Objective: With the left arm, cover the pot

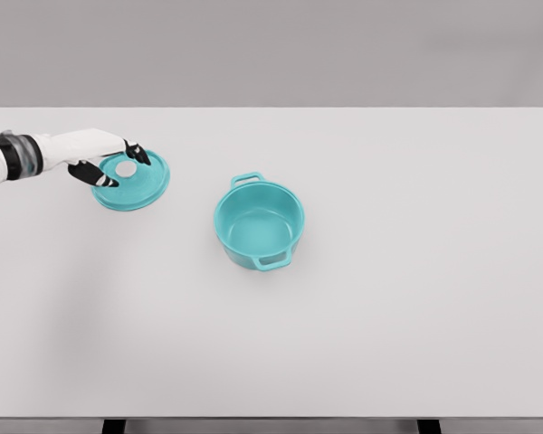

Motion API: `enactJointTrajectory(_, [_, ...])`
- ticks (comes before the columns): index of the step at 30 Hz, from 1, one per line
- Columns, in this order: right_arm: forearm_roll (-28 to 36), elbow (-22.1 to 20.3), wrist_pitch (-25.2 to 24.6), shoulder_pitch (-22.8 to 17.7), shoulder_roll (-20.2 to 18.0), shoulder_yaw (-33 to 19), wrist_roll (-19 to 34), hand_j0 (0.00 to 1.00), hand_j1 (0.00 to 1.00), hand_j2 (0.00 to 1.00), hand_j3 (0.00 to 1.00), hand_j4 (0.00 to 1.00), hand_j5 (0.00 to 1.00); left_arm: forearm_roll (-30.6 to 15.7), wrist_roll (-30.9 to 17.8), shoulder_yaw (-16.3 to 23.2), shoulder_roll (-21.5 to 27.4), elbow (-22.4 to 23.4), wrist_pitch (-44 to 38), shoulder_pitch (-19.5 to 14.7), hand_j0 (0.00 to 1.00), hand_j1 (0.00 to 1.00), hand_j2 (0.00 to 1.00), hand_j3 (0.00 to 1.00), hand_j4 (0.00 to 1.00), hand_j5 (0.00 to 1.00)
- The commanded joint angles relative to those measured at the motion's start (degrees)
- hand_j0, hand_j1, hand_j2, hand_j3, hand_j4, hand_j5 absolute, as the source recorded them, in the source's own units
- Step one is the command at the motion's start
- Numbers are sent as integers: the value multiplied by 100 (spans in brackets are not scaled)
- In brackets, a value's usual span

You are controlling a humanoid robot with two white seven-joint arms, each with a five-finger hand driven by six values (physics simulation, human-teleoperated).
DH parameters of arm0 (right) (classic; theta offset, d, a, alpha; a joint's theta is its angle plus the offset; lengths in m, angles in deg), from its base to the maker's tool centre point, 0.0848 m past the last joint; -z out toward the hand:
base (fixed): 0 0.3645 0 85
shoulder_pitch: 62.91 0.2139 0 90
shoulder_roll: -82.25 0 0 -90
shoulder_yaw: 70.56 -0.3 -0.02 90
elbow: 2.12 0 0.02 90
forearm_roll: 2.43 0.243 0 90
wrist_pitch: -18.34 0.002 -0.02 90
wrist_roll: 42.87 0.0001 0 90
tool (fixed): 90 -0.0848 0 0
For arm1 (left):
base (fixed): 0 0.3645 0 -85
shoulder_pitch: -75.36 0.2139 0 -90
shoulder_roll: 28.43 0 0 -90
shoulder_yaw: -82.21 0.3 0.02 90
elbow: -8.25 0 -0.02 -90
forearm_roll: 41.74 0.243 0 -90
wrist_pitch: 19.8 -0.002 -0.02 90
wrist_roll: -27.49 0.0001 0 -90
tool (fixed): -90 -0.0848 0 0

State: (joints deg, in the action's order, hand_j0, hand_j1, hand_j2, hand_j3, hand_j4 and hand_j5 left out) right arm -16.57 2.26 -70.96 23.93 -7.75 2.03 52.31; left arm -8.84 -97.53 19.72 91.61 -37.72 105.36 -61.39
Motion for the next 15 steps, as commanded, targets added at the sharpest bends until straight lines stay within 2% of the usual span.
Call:
enactJointTrajectory(1, [-1,-6,0,0,1,1,1,100,100,100,100,100,100,-30,2,-10,-43,88,-15,0,73,73,73,73,73,73])
enactJointTrajectory(6, [7,2,0,0,1,1,1,100,100,100,100,100,100,-21,2,-10,-113,212,-15,0,73,73,73,73,73,73])
enactJointTrajectory(15, [-1,2,0,0,1,1,1,100,100,100,100,100,100,-12,2,-1,-113,220,-15,-44,64,64,64,64,64,64])
